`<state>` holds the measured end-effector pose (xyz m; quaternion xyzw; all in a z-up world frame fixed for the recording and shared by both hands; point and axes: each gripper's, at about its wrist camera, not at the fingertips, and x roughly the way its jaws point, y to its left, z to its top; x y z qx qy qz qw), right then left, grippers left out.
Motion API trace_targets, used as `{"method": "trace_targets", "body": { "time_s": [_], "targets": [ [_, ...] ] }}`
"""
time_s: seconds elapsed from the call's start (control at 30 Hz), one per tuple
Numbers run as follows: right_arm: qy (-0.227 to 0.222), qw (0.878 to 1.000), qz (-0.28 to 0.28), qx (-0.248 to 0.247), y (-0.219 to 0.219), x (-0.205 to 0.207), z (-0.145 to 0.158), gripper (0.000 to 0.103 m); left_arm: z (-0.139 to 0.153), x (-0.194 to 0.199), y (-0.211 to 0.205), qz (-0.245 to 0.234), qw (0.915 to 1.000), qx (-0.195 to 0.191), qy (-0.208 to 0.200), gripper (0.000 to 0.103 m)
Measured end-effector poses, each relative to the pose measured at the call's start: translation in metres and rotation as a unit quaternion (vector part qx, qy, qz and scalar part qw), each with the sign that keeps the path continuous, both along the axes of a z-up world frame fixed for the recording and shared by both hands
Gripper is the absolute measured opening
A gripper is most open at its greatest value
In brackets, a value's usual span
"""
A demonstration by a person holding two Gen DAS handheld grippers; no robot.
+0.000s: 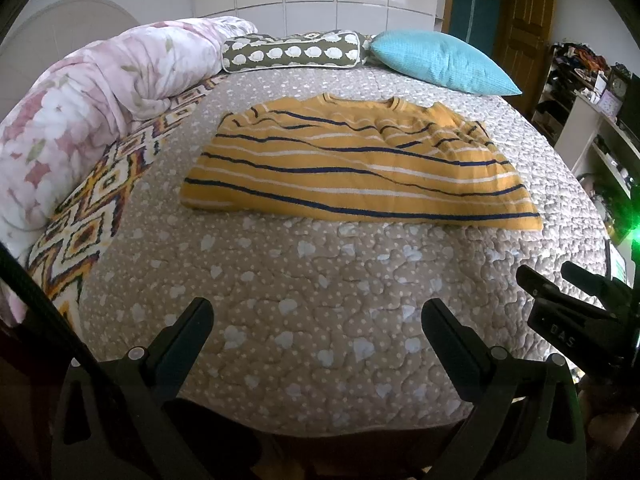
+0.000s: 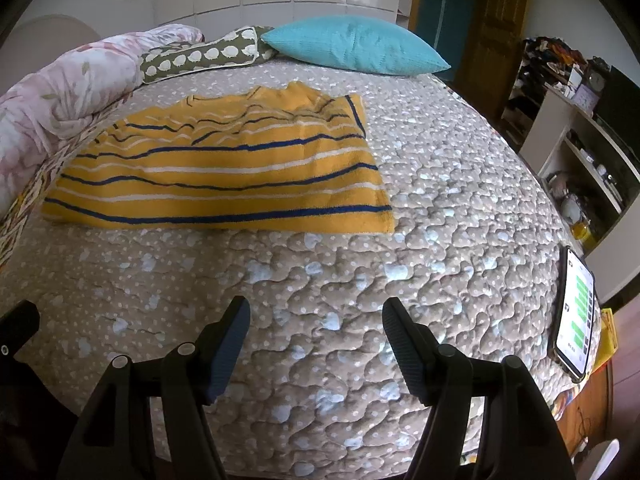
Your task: Fold small clothes
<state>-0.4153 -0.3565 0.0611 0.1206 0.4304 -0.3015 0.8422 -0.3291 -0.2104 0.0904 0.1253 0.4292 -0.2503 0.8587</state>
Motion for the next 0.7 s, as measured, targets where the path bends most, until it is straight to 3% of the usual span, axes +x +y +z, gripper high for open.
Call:
{"method": "trace_targets", "body": {
  "time_s": [0.7],
  "targets": [
    [0.015, 1.0, -0.004, 0.003, -0.0021, 0.0012, -0.0072, 0.075, -0.008, 0.001, -0.0011, -0.006, 0.9998, 0.007, 0.016, 0.103]
  ]
}}
